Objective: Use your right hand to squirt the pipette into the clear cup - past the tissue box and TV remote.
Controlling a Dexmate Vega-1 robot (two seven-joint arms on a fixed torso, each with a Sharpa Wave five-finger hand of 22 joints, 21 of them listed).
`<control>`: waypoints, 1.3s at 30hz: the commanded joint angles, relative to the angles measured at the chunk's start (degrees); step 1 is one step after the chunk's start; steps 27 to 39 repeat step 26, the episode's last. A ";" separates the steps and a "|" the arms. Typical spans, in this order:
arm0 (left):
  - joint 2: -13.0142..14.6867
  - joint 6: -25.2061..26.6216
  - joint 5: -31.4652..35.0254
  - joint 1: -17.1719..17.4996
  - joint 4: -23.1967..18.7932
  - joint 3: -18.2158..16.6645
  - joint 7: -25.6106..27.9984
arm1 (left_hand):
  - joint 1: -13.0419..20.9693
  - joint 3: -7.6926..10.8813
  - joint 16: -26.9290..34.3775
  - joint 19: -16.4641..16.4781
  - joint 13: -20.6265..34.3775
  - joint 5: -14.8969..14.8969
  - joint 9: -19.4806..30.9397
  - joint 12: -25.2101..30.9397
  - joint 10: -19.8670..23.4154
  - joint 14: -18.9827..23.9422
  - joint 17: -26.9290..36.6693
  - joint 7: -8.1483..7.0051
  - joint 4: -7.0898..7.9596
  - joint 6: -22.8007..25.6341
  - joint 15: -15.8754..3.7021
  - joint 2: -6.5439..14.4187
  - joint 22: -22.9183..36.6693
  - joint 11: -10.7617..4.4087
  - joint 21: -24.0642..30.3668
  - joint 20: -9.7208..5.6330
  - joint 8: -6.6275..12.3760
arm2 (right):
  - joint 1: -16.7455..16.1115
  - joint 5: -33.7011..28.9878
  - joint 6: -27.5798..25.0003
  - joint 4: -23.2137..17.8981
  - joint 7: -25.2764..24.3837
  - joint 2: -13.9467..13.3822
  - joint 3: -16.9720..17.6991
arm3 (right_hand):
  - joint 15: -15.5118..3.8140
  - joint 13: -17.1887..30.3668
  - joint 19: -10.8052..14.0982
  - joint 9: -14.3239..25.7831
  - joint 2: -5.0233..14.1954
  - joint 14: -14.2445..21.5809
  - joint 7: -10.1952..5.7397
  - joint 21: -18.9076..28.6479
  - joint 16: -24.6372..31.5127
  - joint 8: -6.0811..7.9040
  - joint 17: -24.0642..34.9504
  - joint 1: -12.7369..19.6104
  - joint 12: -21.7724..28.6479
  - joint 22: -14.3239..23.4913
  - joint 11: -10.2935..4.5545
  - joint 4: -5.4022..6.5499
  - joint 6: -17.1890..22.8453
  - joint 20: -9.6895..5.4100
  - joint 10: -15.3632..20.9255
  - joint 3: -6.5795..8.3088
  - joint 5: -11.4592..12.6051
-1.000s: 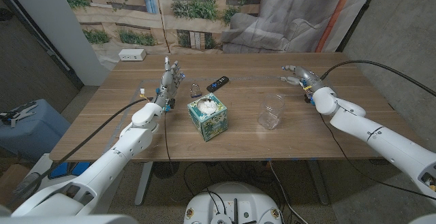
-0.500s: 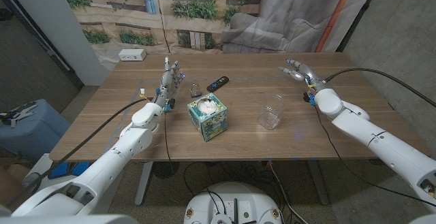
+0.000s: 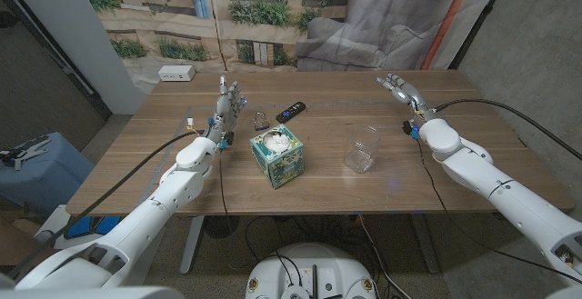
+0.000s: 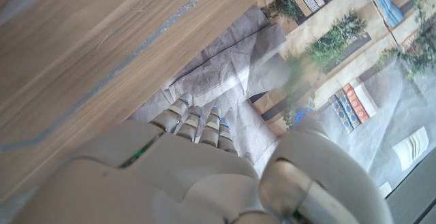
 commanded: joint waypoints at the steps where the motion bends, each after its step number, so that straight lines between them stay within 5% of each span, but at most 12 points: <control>1: 0.00 -0.01 0.01 0.01 0.00 0.01 0.00 | 0.10 -0.32 0.34 -0.65 0.32 0.28 0.14 0.26 -0.08 -0.44 0.34 -0.33 -0.03 -0.06 -6.61 2.29 0.12 -0.24 0.28 -5.17 0.35 | 0.03 8.96 3.65 2.08 4.29 2.35 2.02 | -0.41 -0.17 -1.36 -0.03 0.06 -1.08 0.46 -0.23 -0.18 0.16 -0.07 -1.97 -0.17 0.18 0.13 0.27 -0.50 -0.19 -0.84 -0.53 -0.03; 10: 0.00 -0.02 0.02 0.01 0.01 0.01 0.00 | 0.10 -0.32 0.33 -0.66 0.32 0.28 0.14 0.26 -0.07 -0.46 0.34 -0.33 -0.03 -0.08 -6.60 2.29 0.12 -0.27 0.28 -5.17 0.34 | -1.17 13.21 3.51 1.18 3.22 3.73 3.64 | 1.76 -0.44 -4.29 -0.03 1.00 -0.94 1.60 -0.14 0.53 0.49 -0.43 -6.14 0.16 0.24 0.45 2.13 -1.31 0.57 -1.78 -1.55 0.33; 26: 0.01 0.00 0.01 0.01 -0.02 0.00 0.01 | 0.09 -0.32 0.32 -0.64 0.32 0.28 0.14 0.25 -0.10 -0.48 0.34 -0.33 -0.03 -0.08 -6.66 2.29 0.12 -0.21 0.29 -5.19 0.34 | -2.50 17.89 4.33 1.86 4.17 5.37 4.27 | 3.24 -0.57 -3.09 -0.07 1.83 0.55 2.13 0.86 1.24 0.80 -0.87 -10.11 0.72 0.21 1.23 3.90 -1.39 0.60 -1.01 -2.45 0.61; 39: 0.01 0.00 0.01 0.01 -0.02 0.00 0.01 | 0.09 -0.32 0.32 -0.64 0.32 0.28 0.14 0.25 -0.10 -0.48 0.34 -0.33 -0.03 -0.08 -6.66 2.29 0.12 -0.21 0.29 -5.19 0.34 | -2.50 17.89 4.33 1.86 4.17 5.37 4.27 | 3.24 -0.57 -3.09 -0.07 1.83 0.55 2.13 0.86 1.24 0.80 -0.87 -10.11 0.72 0.21 1.23 3.90 -1.39 0.60 -1.01 -2.45 0.61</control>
